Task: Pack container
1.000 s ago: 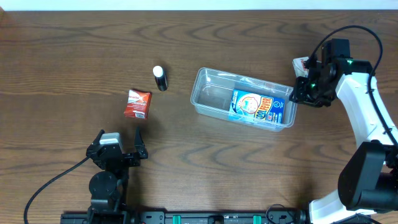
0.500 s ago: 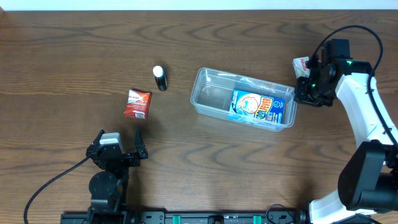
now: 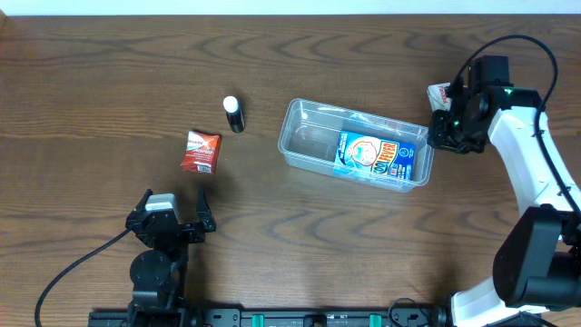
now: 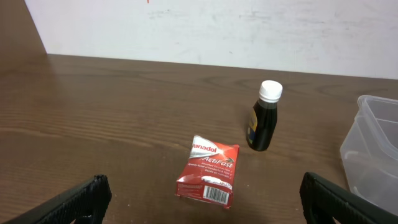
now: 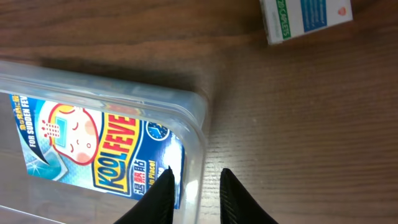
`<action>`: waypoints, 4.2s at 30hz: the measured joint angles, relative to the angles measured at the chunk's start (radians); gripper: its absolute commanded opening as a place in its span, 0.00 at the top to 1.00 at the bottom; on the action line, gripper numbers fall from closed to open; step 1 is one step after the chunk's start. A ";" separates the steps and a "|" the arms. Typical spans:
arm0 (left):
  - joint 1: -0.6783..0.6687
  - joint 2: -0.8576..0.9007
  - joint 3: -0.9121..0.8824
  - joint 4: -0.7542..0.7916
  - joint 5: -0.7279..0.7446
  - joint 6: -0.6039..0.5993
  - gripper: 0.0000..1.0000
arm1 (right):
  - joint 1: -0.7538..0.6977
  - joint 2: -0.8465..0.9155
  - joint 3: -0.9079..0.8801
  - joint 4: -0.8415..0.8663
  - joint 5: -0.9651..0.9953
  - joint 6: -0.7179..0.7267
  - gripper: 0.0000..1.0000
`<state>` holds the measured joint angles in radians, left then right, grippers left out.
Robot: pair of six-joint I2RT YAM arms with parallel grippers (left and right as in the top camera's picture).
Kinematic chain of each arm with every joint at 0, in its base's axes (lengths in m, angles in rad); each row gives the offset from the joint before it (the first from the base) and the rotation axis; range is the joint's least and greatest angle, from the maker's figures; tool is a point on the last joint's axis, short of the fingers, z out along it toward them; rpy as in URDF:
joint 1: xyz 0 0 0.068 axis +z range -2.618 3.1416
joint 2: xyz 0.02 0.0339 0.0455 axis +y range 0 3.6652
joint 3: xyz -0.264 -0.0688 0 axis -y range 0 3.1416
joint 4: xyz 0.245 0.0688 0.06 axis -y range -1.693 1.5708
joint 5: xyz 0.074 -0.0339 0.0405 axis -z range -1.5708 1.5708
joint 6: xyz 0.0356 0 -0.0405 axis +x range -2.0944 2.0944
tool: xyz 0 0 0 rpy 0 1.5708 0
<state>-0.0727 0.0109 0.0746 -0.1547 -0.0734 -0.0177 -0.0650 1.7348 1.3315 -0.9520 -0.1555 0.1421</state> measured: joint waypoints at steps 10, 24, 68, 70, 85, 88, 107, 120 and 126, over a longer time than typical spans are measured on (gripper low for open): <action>0.000 0.000 0.000 0.000 0.000 0.000 0.02 | 0.011 0.008 -0.006 0.016 0.002 0.000 0.80; 0.000 0.000 0.000 0.000 0.000 0.000 0.02 | 0.013 0.010 -0.031 0.038 0.007 0.001 0.89; 0.000 0.000 0.000 0.000 0.000 0.000 0.02 | -0.053 0.013 0.049 0.023 -0.054 -0.178 0.85; 0.000 0.000 0.000 0.000 0.000 0.000 0.02 | -0.052 0.013 0.049 -0.027 -0.047 -0.169 0.96; 0.000 0.000 0.000 0.000 0.000 0.000 0.02 | -0.050 0.013 -0.007 -0.006 0.011 -0.040 0.99; 0.000 0.000 0.000 0.000 0.000 0.000 0.02 | -0.047 0.013 -0.032 0.049 0.013 -0.035 0.99; 0.000 0.000 0.000 0.000 0.000 0.000 0.02 | -0.032 0.013 -0.072 0.238 -0.042 -0.028 0.99; 0.000 0.000 0.000 0.000 0.000 0.000 0.02 | -0.032 0.013 -0.072 0.292 -0.089 -0.043 0.99; 0.000 0.000 0.000 0.000 0.000 0.000 0.02 | -0.037 0.013 -0.072 0.323 -0.093 -0.105 0.99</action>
<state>-0.0727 0.0109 0.0746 -0.1547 -0.0738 -0.0177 -0.1017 1.7477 1.2591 -0.6285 -0.2485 0.0368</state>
